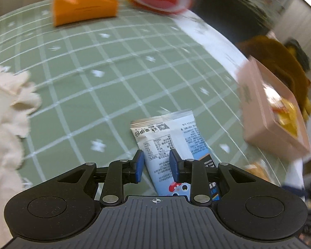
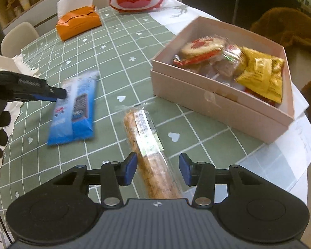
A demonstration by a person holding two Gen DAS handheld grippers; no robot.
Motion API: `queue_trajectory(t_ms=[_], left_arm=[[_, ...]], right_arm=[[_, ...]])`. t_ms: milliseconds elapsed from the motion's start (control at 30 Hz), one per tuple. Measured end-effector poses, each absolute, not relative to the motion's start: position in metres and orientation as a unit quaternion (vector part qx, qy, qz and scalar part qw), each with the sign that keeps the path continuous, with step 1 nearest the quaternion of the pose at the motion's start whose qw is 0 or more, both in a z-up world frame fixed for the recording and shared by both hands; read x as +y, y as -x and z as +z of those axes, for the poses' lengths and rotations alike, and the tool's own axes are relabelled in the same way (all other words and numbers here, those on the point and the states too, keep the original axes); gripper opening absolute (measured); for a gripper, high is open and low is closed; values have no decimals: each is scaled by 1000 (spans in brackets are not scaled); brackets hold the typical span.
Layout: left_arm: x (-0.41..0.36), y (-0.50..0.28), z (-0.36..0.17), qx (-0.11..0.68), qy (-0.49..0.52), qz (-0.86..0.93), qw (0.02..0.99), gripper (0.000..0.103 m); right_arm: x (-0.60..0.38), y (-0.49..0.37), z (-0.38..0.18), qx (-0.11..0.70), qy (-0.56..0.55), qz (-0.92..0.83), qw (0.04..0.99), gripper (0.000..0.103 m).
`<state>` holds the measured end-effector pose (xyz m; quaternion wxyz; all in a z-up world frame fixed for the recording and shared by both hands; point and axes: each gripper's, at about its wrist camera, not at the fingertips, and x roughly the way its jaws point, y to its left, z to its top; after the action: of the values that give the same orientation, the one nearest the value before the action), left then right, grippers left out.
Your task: Organize snacks
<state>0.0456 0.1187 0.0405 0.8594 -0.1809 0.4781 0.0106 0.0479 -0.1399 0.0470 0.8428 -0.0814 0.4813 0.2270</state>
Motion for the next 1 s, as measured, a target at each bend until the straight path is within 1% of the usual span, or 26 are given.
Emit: queue_trajectory(t_ms=[67,133,400,500,567,600,900,1000], left_arm=[[106,-44,39,484,175,-21,857,32],[99,-42,38,490,181,-50,851,32],[95,-25,27,499,277,-75,818,33],[92,-30,26,491,288,-70,819,40],[91,-34,25,483,303,-77,818,49],[90,-36,24,481,310,-83,816,50],[72,-38,30,470,338,-141,803,51],[65,-36,34,472,332,-140,805,48]], right_arm=[[-135,-48,47,479,86,227,844,53],[-130,-49,46,478,88,225,844,56],[-114,-55,33,490,79,206,843,56],[-116,-52,31,486,69,206,846,56],[-116,-52,30,491,65,213,842,56],[-117,-52,30,493,60,214,841,56],[-139,-49,31,502,16,217,837,56],[-143,-47,32,501,10,216,838,56]])
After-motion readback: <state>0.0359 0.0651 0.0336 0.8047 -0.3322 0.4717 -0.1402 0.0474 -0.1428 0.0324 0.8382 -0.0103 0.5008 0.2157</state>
